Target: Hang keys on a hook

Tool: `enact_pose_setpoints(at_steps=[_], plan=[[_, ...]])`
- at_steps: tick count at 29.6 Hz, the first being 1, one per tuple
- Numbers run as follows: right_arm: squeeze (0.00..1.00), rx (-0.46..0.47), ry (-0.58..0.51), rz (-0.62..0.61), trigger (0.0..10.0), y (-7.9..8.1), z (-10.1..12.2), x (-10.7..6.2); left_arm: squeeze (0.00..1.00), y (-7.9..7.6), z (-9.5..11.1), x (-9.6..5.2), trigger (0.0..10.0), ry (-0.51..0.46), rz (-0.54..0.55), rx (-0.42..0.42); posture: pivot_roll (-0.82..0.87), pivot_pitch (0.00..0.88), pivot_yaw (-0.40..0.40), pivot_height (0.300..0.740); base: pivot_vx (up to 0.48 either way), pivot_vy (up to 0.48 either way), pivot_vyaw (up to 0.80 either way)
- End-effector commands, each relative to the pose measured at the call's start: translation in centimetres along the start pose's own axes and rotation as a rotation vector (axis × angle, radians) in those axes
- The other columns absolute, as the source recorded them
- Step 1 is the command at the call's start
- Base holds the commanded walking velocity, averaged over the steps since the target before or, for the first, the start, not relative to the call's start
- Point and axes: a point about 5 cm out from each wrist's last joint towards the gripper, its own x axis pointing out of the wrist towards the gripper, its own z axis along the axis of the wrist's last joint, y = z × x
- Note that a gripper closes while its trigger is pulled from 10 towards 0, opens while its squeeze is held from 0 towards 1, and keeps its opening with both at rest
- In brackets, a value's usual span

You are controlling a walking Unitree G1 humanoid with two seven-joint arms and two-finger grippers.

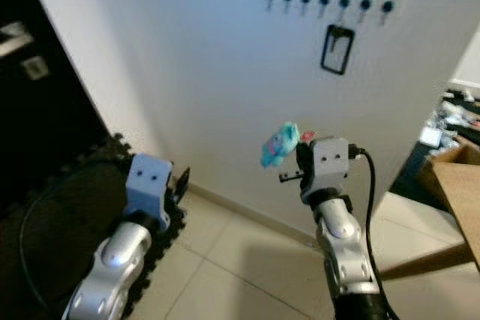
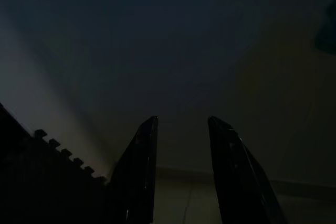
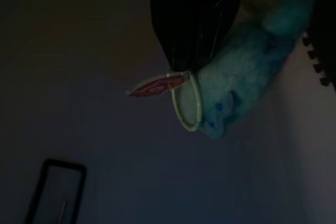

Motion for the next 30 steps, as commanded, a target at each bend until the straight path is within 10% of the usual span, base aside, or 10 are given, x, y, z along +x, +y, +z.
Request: enact_pose_setpoints(at_steps=[1,30], plan=[[0.0,0.012,0.009,-0.006,10.0,-0.03,-0.35,-0.17,0.0,-0.15,-0.35,-0.03,10.0,0.013,-0.005,0.004,0.11,0.104,0.001,0.74,0.0,0.0,0.0],[0.0,0.011,0.019,-0.044,10.0,-0.32,-0.53,0.01,0.0,0.02,-0.32,-0.04,10.0,0.014,0.003,-0.005,0.11,0.11,0.006,0.74,0.0,0.0,-0.43]])
